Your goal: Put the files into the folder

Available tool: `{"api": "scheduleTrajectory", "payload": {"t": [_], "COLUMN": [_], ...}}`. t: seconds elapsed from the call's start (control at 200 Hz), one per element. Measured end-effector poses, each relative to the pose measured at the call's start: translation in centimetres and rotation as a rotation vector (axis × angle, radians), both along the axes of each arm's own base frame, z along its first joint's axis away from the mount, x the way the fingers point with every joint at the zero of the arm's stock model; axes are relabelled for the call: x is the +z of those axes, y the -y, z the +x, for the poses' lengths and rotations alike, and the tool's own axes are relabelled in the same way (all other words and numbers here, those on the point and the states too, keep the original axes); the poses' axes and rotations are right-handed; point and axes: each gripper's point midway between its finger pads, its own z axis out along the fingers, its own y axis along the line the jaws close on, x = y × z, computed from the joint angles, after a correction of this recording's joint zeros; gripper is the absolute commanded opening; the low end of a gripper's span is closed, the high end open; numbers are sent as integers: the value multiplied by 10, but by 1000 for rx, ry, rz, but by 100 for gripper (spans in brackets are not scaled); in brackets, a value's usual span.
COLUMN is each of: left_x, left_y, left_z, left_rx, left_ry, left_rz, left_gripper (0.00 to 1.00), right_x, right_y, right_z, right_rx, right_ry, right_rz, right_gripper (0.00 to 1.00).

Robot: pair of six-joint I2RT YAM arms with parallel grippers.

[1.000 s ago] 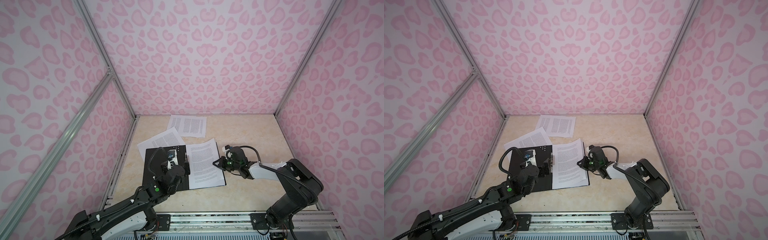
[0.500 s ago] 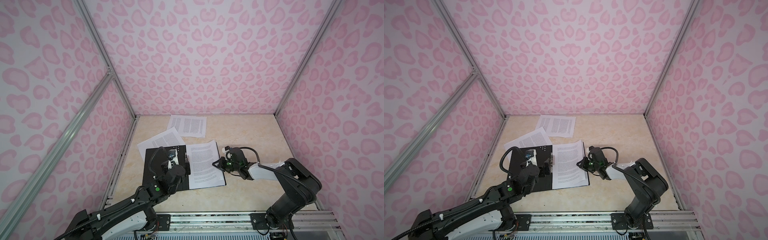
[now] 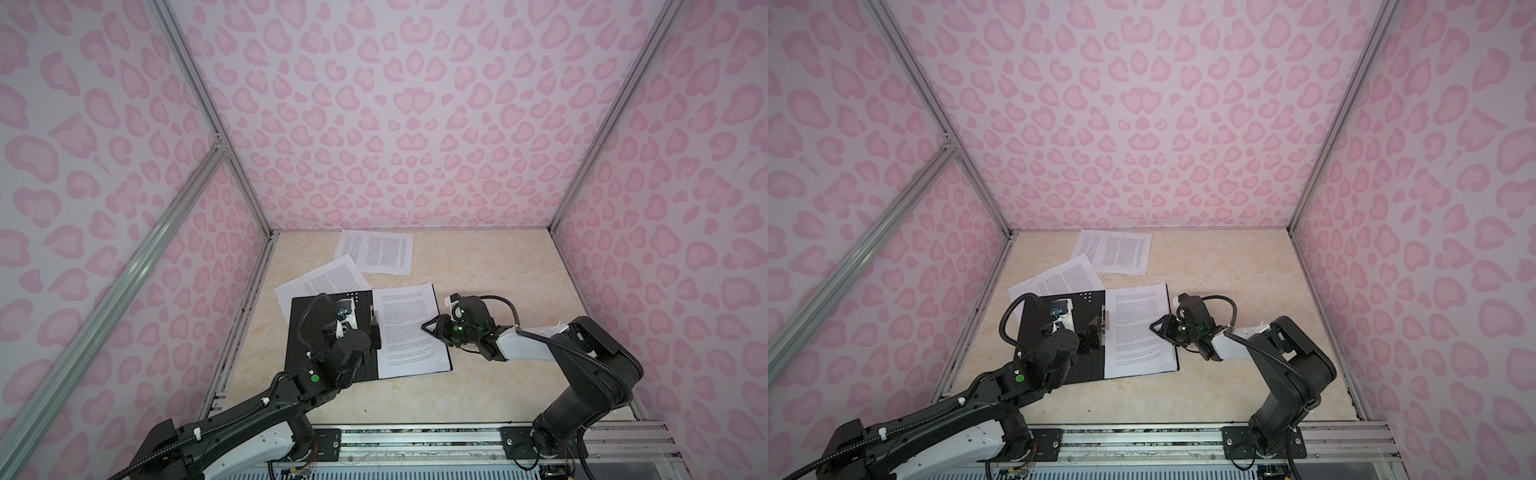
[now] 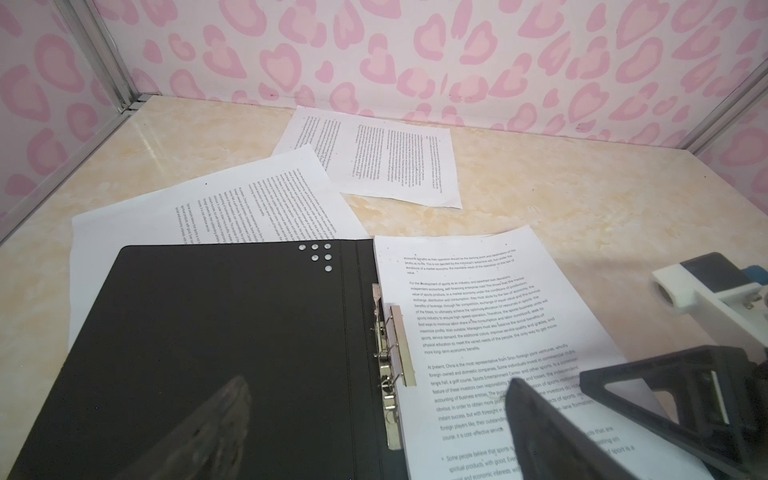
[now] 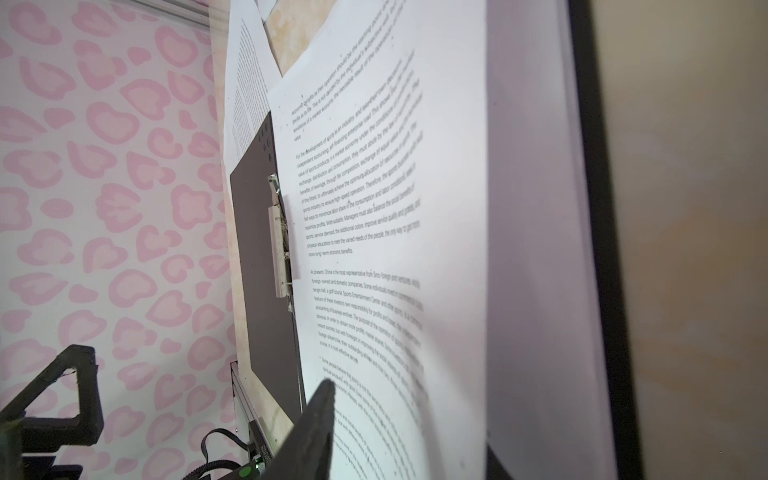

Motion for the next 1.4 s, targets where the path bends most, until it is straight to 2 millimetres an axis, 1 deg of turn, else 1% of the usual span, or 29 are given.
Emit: {"api": "scheduleTrajectory", "payload": {"t": [0.25, 0.375, 0.4, 0.415, 0.43, 0.585, 0.7, 0.785, 0.96, 1.05, 1.09, 1.145, 1.19, 1.31, 1.36, 1.4], "left_x": [0, -1, -1, -1, -1, -1, 1, 5, 18, 26, 29, 33, 37, 46, 48, 50], "left_y": [0, 1, 1, 1, 1, 1, 1, 0, -4, -9, -11, -15, -18, -30, -34, -39], "left_z": [0, 0, 0, 0, 0, 0, 0, -1, -4, -8, -9, -12, -15, -20, -22, -23], "left_rx": [-2, -5, -6, -6, -6, -6, -5, -5, -5, -4, -3, -2, 1, 24, 35, 45], "left_ry": [-1, -4, -4, -4, -4, -4, 1, 10, 41, 63, 74, 89, 104, 146, 160, 171], "left_rz": [-1, 0, 0, 0, 0, -1, -7, -19, -58, -87, -102, -122, -146, -189, -202, -210], "left_gripper": [97, 97, 97, 97, 97, 97, 97, 97, 97, 97, 97, 97, 97, 97, 97, 97], "right_x": [4, 2, 2, 1, 1, 10, 18, 29, 64, 67, 66, 66, 70, 86, 87, 85], "right_y": [3, 7, 8, 9, 10, 16, 26, 37, 66, 77, 79, 71, 56, 4, -16, -35], "right_z": [1, 1, 1, 1, 1, 4, 8, 14, 24, 24, 23, 19, 17, 24, 27, 29], "right_rx": [-11, -16, -20, -22, -22, -28, -43, -63, -118, -133, -136, -113, -80, -2, 28, 57], "right_ry": [17, 21, 19, 21, 21, 56, 95, 148, 290, 317, 319, 327, 338, 380, 389, 388], "right_rz": [-13, -39, -46, -52, -55, -92, -160, -235, -395, -443, -462, -475, -476, -470, -470, -474], "right_gripper": [65, 82, 88, 95, 97, 98, 98, 98, 98, 98, 95, 91, 88, 80, 76, 72]}}
